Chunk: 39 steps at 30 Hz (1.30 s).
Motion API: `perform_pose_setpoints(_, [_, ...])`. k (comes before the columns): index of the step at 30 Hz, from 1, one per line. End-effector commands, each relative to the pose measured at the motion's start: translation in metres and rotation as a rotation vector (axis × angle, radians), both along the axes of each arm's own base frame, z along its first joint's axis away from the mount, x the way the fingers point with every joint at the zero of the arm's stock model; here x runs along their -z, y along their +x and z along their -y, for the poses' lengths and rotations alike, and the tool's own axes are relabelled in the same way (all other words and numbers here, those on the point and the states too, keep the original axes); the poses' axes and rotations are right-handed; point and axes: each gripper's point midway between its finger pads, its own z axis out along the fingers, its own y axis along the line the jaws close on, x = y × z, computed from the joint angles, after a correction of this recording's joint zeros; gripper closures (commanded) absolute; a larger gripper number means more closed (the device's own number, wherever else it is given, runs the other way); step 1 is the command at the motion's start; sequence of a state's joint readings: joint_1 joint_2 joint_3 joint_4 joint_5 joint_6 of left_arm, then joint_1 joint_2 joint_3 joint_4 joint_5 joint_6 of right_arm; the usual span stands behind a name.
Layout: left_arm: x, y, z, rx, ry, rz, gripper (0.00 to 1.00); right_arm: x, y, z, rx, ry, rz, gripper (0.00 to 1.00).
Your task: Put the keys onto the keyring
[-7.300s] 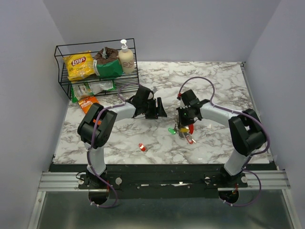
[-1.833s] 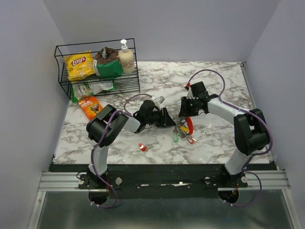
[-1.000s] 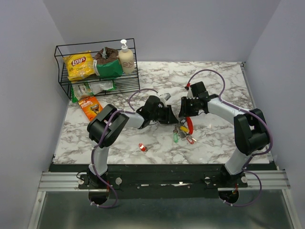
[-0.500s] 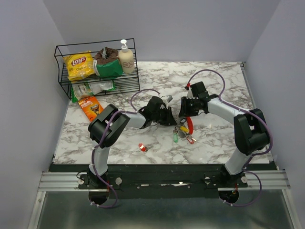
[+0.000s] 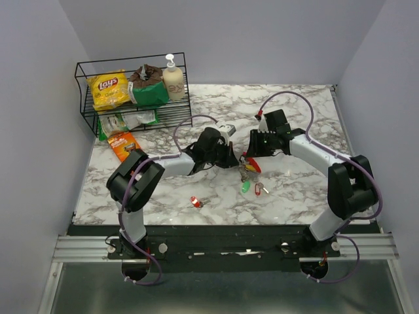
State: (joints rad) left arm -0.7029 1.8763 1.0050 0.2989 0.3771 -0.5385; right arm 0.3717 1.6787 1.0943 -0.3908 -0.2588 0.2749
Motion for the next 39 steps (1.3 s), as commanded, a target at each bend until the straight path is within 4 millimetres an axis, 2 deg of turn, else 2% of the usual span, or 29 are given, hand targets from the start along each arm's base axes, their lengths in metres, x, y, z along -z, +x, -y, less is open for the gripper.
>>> perform_pose_setpoints(1, [-0.045,-0.001,-0.007,0.052,0.021,0.152,1.00,-0.049,-0.003,-0.014,-0.103,0.107,0.127,0.57])
perform_pose_setpoints(3, [-0.048,-0.004,-0.012,0.083,0.052,0.173,1.00,-0.072,-0.009,-0.019,-0.139,0.155,0.191,0.57])
perform_pose_setpoints(8, [-0.077,-0.013,-0.024,0.143,0.040,0.242,1.00,-0.132,-0.026,-0.033,-0.258,0.292,0.376,0.57])
perform_pose_setpoints(16, [-0.129,-0.032,-0.035,0.272,-0.024,0.394,1.00,-0.182,-0.065,-0.052,-0.484,0.475,0.523,0.58])
perform_pose_setpoints(19, [-0.142,-0.037,-0.034,0.301,-0.054,0.412,1.00,-0.189,-0.067,-0.050,-0.482,0.471,0.555,0.59])
perform_pose_setpoints(25, [-0.151,-0.043,-0.033,0.341,-0.069,0.420,1.00,-0.190,-0.074,-0.050,-0.506,0.484,0.554,0.60])
perform_pose_setpoints(30, [-0.155,-0.041,-0.037,0.323,-0.060,0.441,1.00,-0.182,-0.071,-0.049,-0.486,0.470,0.536,0.60])
perform_pose_setpoints(33, [-0.142,-0.037,-0.036,0.323,-0.044,0.412,1.00,-0.167,-0.063,-0.047,-0.443,0.442,0.492,0.61])
perform_pose_setpoints(35, [-0.122,-0.035,-0.034,0.332,-0.031,0.355,1.00,-0.156,-0.060,-0.045,-0.412,0.427,0.452,0.61])
perform_pose_setpoints(36, [-0.119,-0.032,-0.031,0.335,-0.027,0.347,1.00,-0.150,-0.059,-0.045,-0.401,0.421,0.433,0.61])
perform_pose_setpoints(37, [-0.101,-0.032,-0.031,0.341,-0.001,0.296,1.00,-0.141,-0.058,-0.045,-0.392,0.414,0.401,0.61])
perform_pose_setpoints(39, [-0.087,-0.026,-0.032,0.317,0.028,0.263,1.00,-0.129,-0.054,-0.042,-0.357,0.393,0.367,0.61])
